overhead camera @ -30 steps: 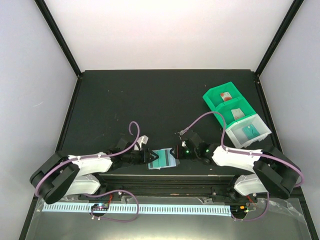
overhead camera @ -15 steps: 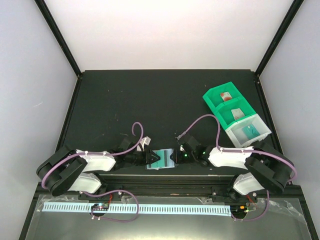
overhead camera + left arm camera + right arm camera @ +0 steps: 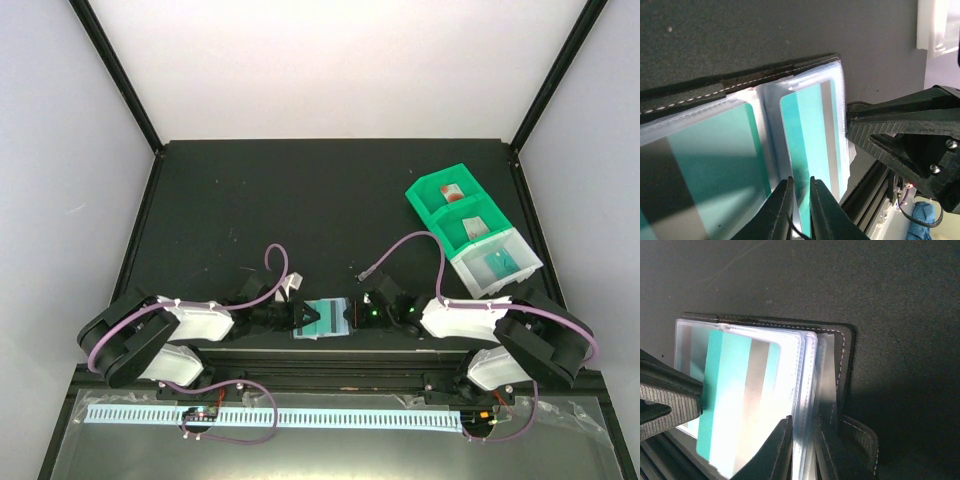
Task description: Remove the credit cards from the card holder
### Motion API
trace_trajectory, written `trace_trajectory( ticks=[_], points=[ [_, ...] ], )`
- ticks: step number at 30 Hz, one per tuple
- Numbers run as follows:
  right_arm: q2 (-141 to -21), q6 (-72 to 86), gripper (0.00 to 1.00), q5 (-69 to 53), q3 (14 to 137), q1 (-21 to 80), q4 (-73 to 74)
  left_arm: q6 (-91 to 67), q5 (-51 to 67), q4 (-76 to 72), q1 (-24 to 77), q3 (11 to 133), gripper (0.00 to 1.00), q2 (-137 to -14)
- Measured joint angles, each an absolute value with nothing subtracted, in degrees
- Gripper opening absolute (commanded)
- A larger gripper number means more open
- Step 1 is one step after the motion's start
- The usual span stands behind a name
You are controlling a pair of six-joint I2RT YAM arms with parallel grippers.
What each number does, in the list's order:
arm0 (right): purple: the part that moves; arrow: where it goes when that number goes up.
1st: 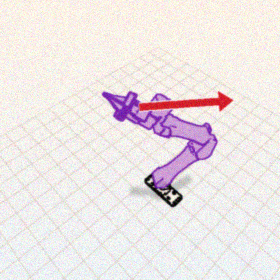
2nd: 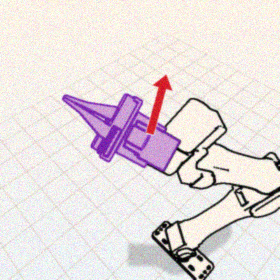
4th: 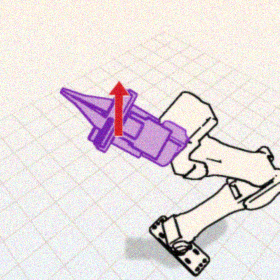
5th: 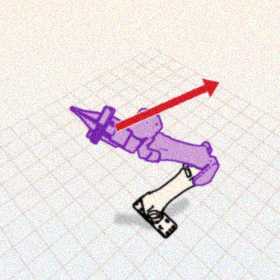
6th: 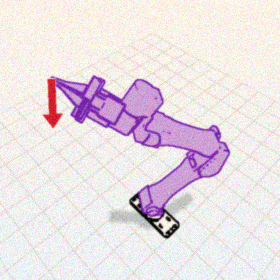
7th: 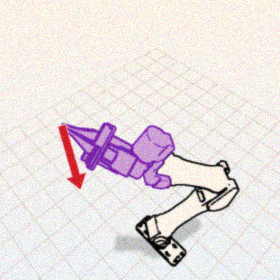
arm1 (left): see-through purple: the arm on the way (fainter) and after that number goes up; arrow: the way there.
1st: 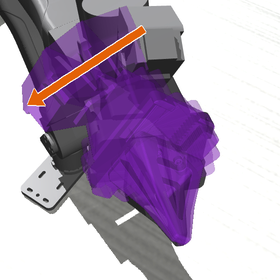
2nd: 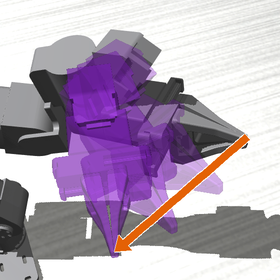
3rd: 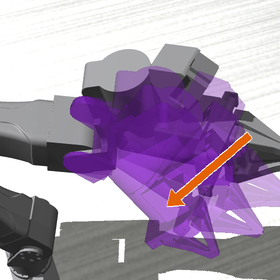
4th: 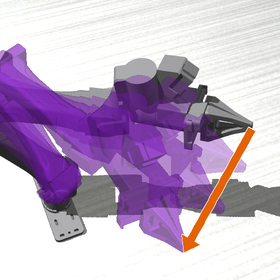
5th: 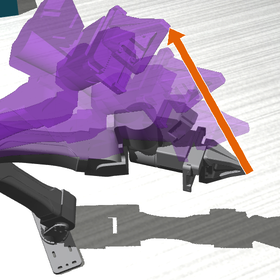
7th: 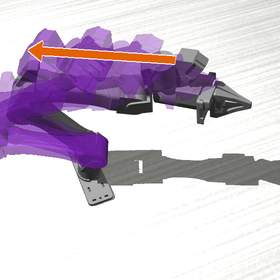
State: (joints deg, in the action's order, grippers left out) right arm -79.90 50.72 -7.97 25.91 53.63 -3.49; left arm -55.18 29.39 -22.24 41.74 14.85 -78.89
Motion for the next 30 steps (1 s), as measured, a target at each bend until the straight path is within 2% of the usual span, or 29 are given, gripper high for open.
trace_trajectory(
  ticks=[2,10,19,30],
  points=[
    [-79.9,51.0,0.15,-8.0,25.8,53.6,-3.8,-55.7,29.4,-23.0,41.8,14.9,0.02,-78.9],
    [-79.7,51.4,0.15,-7.6,25.6,53.6,-3.9,-56.1,29.4,-23.8,41.8,14.8,0.01,-78.8],
    [-74.1,49.6,0.28,-6.1,25.8,53.6,0.1,-56.1,29.6,-24.0,41.8,14.8,0.02,-78.8],
    [-75.5,48.8,0.18,-11.1,26.7,53.7,-6.9,-56.1,29.9,-23.9,41.7,14.8,0.02,-78.7]
  ],
)
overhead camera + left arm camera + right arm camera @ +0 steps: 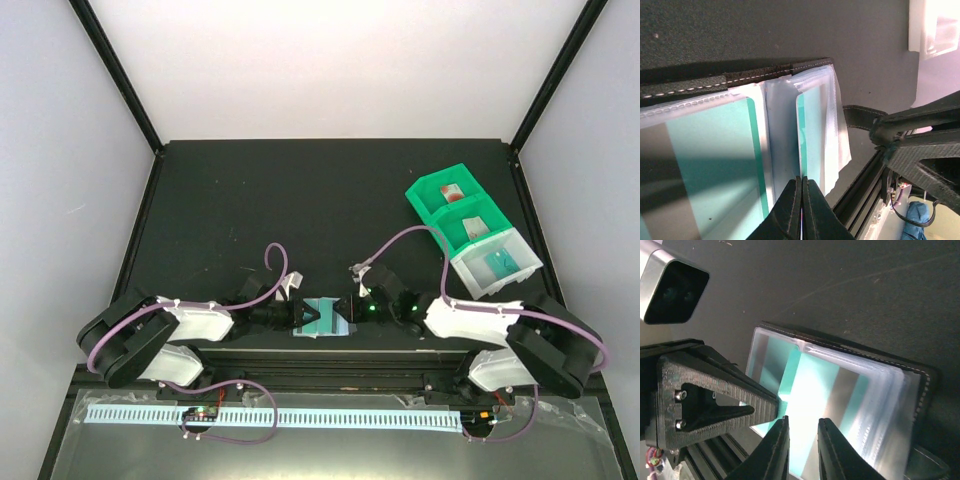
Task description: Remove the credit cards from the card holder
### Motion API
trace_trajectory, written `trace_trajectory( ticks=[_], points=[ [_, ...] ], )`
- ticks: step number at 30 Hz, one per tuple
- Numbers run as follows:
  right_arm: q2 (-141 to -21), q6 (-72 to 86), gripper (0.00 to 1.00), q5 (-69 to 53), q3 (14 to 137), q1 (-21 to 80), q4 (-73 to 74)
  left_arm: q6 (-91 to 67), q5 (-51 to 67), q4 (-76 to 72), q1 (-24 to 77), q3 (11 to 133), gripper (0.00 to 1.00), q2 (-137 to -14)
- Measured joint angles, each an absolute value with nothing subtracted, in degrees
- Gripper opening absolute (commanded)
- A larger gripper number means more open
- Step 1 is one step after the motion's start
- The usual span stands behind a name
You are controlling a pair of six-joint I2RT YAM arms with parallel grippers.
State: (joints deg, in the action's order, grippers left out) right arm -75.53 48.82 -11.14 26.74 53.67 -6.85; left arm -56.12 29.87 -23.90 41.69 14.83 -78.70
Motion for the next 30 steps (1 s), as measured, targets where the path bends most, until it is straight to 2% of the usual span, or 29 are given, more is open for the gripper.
trace_trajectory(
  ticks=[9,19,30],
  points=[
    [-84.6,49.4,0.09,-12.6,28.3,53.7,-8.4,-55.9,29.9,-23.6,41.7,14.8,0.02,-78.1],
    [-85.4,50.3,0.07,-10.4,28.6,53.9,-7.7,-55.7,29.3,-21.5,41.2,14.3,0.02,-76.3],
    [-86.0,50.3,0.07,-9.5,28.6,54.0,-8.8,-56.1,28.0,-16.8,38.7,11.0,0.02,-66.1]
  ],
)
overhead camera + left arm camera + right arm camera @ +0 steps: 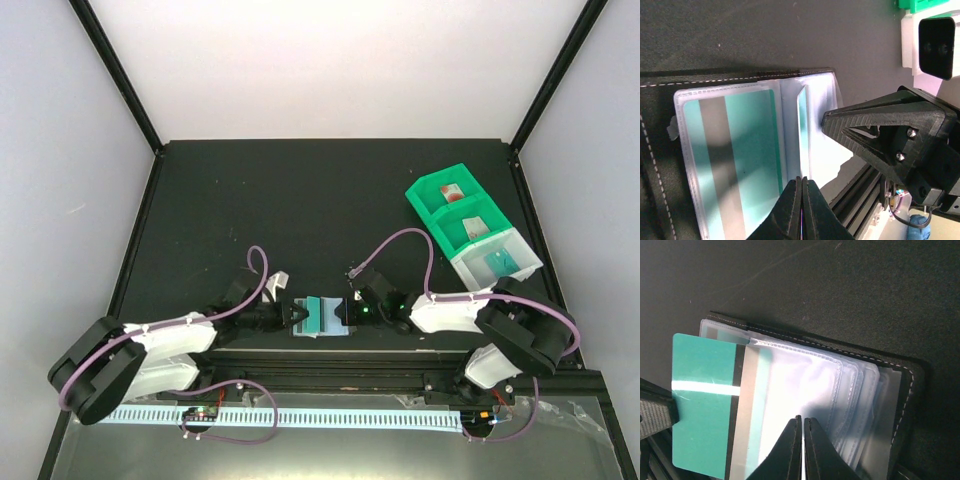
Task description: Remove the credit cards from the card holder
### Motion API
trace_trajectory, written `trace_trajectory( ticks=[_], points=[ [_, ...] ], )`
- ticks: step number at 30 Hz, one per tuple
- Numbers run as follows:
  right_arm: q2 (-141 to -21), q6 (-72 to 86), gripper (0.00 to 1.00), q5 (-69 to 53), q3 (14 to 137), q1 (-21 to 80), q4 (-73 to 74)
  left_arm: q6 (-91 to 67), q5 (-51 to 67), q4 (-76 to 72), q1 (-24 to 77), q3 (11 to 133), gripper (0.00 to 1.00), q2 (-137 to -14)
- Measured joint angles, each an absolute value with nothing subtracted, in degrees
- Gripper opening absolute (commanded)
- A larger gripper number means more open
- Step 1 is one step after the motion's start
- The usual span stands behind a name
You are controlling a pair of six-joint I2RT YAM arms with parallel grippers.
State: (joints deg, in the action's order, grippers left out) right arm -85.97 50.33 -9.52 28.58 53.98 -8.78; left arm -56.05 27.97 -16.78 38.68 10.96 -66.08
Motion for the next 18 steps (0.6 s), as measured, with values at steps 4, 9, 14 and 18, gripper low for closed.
trace_trajectory(
  ticks=[4,9,14,18],
  points=[
    [-85.9,50.3,0.07,-9.3,28.6,54.0,-8.7,-54.6,27.1,-13.0,38.3,11.0,0.02,-62.9],
    [-85.7,50.3,0.08,-8.8,28.6,54.0,-8.5,-51.9,24.8,-7.1,38.2,11.3,0.02,-57.3],
    [-84.2,50.0,0.14,-7.7,29.3,54.0,-5.3,-48.5,22.1,-4.1,38.2,11.7,0.02,-50.9],
    [-80.1,48.7,0.19,-5.8,31.5,54.0,2.2,-44.1,20.3,-2.9,38.2,12.0,0.01,-45.4]
  ],
)
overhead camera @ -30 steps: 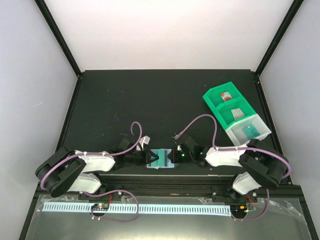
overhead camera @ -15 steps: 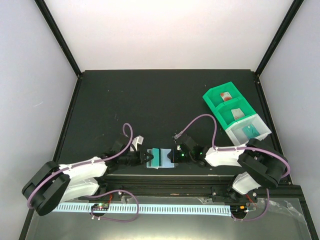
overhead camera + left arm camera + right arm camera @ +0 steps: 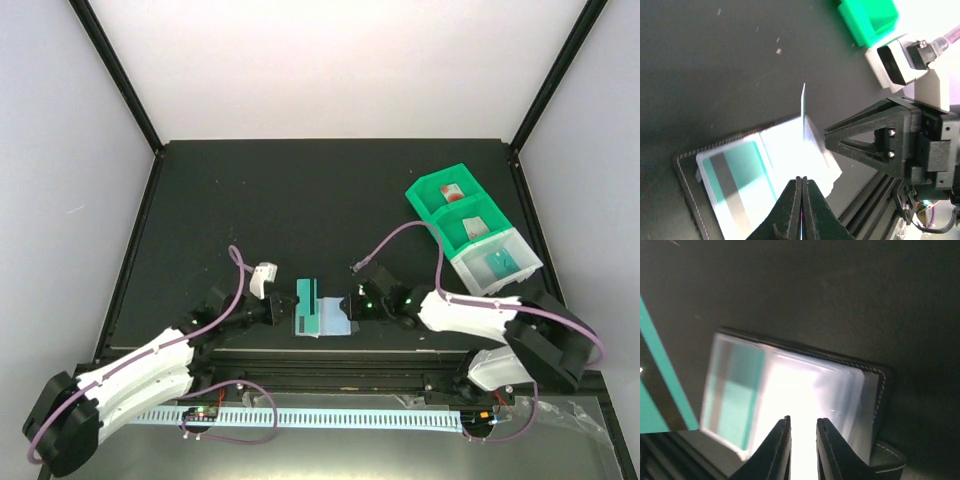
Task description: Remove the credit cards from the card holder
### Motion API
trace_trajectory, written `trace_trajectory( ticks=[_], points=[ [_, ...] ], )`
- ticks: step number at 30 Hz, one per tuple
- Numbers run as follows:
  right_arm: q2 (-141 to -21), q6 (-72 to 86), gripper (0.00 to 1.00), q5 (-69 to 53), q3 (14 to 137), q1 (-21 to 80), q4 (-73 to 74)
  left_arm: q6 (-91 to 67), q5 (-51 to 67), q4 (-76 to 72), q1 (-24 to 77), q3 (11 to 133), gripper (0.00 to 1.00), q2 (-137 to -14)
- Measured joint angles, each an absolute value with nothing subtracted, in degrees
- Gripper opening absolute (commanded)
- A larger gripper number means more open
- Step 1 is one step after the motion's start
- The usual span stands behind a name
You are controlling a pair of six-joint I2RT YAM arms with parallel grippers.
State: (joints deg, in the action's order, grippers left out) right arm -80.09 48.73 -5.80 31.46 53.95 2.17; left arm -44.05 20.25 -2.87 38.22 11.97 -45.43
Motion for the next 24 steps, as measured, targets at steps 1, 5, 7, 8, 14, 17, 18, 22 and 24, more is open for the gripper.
trace_trajectory(
  ticks=[1,5,7,8,14,17,18,22,24],
  points=[
    [-78.7,48.4,0.20,-5.3,32.2,53.9,3.9,-42.4,19.4,-2.7,38.2,12.0,0.02,-43.6],
    [-72.0,47.2,0.22,-3.6,37.4,53.0,10.5,-36.6,17.6,-2.5,38.4,12.6,0.02,-37.7],
    [-69.5,47.0,0.24,-3.6,40.6,52.1,13.3,-33.1,16.7,-2.5,38.7,14.0,0.02,-35.9],
    [-68.7,47.0,0.25,-3.8,41.7,51.7,14.2,-31.3,16.3,-2.6,39.0,14.9,0.02,-35.5],
    [-64.4,51.2,0.35,-6.5,48.3,50.5,20.2,-19.5,11.9,-4.3,44.6,17.9,0.02,-34.6],
    [-62.5,54.0,0.38,-6.8,49.7,50.4,22.4,-13.4,8.2,-4.8,47.7,18.5,0.02,-34.8],
    [-61.6,55.0,0.39,-6.8,49.7,50.4,22.7,-11.7,7.0,-5.0,48.3,18.7,0.02,-35.0],
    [-56.7,58.9,0.40,-6.9,49.5,50.4,22.7,-5.0,2.5,-6.5,50.0,19.8,0.02,-36.8],
    [-54.4,61.3,0.40,-7.3,49.2,50.4,21.7,-2.4,1.2,-7.4,50.7,19.9,0.02,-37.5]
  ],
)
